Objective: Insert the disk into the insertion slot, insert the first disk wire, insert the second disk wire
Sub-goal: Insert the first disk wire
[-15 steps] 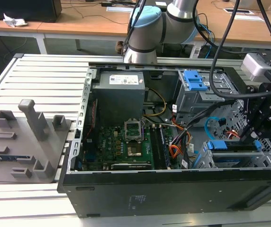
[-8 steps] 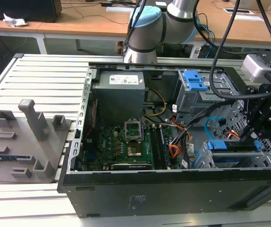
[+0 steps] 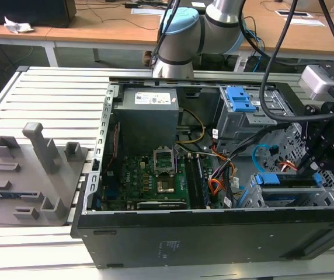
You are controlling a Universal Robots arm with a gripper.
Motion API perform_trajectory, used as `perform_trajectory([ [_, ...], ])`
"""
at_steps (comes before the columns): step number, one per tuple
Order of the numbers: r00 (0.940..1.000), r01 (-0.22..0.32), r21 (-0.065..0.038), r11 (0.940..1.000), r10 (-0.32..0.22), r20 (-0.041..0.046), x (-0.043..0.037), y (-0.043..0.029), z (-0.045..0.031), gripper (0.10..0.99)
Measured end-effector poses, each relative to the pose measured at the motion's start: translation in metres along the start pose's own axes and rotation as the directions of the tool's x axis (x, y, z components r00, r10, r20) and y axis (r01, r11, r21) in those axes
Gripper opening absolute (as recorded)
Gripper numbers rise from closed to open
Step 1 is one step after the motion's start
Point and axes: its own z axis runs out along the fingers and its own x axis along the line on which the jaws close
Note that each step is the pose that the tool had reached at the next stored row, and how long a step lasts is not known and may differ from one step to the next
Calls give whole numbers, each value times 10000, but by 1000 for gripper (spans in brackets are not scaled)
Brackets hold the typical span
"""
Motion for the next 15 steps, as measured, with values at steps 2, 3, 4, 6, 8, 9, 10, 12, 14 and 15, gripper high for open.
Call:
perform_trajectory([
  [2,10000,0,0,10000,0,36,1,11,-2,165],
  [3,10000,1,0,10000,-1,65,0,17,0,165],
  [4,10000,3,0,10000,-3,82,0,22,2,165],
  [6,10000,6,0,10000,-6,96,0,24,8,165],
  [8,9999,4,-1,10000,-4,117,0,27,19,165],
  [9,9999,6,0,10000,-6,122,1,28,27,165],
  [10,9999,6,0,10000,-6,119,4,27,31,165],
  [12,9999,5,-1,10000,-5,127,15,27,42,165],
  [14,9999,5,-1,10000,-5,123,30,27,43,165],
  [15,9999,4,-1,10000,-4,124,38,27,47,165],
])
